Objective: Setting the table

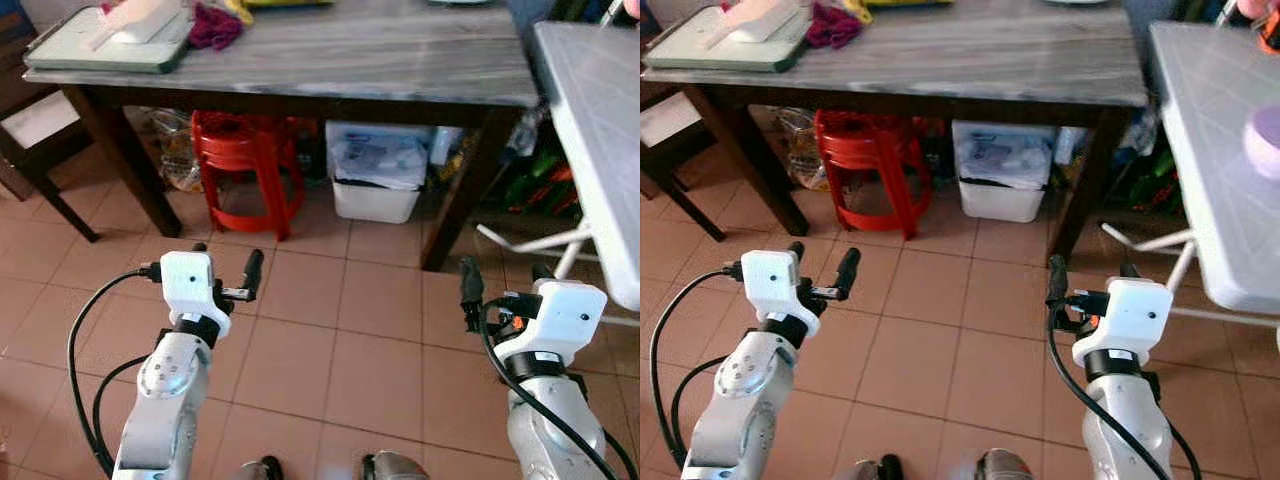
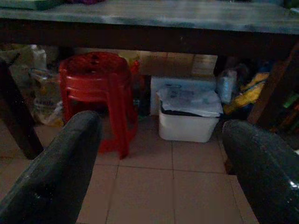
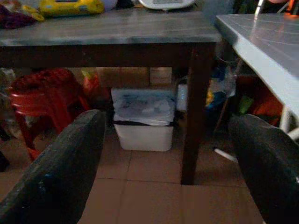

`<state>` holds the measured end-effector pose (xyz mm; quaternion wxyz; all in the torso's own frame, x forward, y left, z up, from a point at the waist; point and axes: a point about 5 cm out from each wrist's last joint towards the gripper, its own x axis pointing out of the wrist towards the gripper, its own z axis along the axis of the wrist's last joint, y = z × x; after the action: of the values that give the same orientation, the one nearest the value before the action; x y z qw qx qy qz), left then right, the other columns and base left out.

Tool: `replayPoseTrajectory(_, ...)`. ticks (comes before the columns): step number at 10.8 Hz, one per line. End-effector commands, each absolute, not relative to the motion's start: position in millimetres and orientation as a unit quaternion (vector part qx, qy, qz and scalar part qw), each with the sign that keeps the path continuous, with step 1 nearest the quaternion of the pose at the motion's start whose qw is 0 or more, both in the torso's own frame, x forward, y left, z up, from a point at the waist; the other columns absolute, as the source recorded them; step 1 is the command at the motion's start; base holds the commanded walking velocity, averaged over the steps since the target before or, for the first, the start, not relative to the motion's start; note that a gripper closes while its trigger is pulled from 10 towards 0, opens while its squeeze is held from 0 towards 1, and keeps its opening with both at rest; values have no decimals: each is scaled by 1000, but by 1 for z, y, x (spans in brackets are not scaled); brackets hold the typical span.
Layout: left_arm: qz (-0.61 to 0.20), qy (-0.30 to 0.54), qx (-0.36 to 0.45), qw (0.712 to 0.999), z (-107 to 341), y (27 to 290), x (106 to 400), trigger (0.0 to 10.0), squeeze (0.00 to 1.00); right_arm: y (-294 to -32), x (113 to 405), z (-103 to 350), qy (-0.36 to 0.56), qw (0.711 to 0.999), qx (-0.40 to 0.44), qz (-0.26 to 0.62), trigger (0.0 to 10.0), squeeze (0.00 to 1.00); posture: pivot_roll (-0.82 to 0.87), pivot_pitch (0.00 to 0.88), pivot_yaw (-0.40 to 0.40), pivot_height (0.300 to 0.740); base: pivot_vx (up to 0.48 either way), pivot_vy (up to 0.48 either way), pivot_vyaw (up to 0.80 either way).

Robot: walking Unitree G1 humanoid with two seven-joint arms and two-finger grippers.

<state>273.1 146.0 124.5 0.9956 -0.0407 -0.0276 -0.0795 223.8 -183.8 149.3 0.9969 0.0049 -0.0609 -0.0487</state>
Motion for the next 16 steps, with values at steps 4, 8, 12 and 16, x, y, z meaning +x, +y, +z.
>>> replayPoseTrajectory(4,-84,-21,-35,996,123,146,273,10000,0,-184,223,153,-65,997,4,-50,10000,0,-204,190,43,740,0,-346,0)
replayPoseTrajectory(8,-84,-22,-34,996,123,146,276,10000,0,-185,225,153,-66,996,5,-51,10000,0,-207,178,45,740,0,-364,0)
replayPoseTrajectory(12,-86,-23,-34,995,123,145,277,10000,0,-185,226,154,-68,996,4,-52,10000,0,-210,176,44,740,0,-375,0)
replayPoseTrajectory(16,-90,-23,-34,995,123,142,277,10000,0,-186,225,154,-69,996,5,-57,10000,0,-213,174,45,740,0,-391,0)
